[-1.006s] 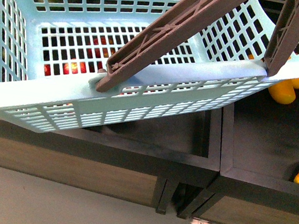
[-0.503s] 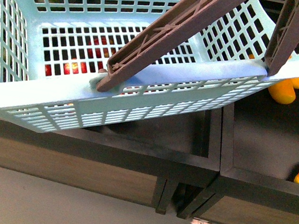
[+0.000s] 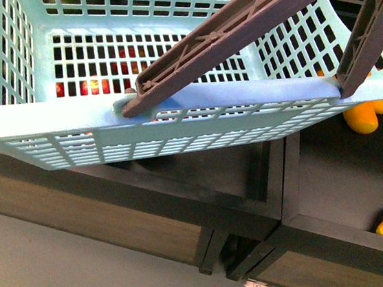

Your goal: Pick mango and avocado into basket

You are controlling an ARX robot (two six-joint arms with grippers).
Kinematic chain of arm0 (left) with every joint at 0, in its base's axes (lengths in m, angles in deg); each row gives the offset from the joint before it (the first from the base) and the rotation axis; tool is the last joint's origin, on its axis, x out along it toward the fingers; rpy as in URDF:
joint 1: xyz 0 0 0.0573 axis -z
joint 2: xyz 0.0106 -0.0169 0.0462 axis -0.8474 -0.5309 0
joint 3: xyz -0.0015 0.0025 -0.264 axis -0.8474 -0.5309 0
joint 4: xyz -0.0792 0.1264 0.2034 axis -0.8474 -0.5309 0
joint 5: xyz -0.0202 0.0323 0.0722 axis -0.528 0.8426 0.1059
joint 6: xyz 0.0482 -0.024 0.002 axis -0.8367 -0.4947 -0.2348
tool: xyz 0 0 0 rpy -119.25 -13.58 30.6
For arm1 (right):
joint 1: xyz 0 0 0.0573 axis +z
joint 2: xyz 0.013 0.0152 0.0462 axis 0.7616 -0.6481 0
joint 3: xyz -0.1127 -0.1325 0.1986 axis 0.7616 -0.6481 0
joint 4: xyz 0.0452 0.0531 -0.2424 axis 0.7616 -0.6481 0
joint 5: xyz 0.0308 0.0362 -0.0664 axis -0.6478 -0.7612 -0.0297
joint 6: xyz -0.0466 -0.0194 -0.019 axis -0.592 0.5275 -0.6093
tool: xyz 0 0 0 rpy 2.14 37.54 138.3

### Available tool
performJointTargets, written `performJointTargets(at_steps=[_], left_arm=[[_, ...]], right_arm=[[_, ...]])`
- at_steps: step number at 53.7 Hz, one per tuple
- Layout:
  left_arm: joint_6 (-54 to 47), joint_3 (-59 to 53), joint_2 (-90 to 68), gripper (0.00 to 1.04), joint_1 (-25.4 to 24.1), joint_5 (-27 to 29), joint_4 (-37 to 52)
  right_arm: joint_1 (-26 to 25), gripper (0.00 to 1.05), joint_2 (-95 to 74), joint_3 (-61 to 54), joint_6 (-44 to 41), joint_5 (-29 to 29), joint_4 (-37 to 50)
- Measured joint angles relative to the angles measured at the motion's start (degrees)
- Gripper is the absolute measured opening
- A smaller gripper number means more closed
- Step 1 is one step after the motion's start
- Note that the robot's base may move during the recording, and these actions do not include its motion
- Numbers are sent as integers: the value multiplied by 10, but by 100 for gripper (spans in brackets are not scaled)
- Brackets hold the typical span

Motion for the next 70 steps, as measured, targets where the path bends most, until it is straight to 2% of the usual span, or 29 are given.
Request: performJointTargets(at_steps=[11,25,50,55,64,70], left_arm=[[0,0,0,14,0,0,0],[0,0,0,14,0,0,0],[0,0,0,14,0,0,0],[0,0,0,14,0,0,0],[0,0,0,14,0,0,0],[1,0,0,14,0,2,0]], right_arm=[[115,62,0,-12,43,71,30],[227,62,-36,-13,49,138,42],[311,62,-94,-15,26,181,33],[321,70,-98,-18,23,189,32],[328,98,-100,-19,29,211,32],[316,96,-93,-19,47,229,24]])
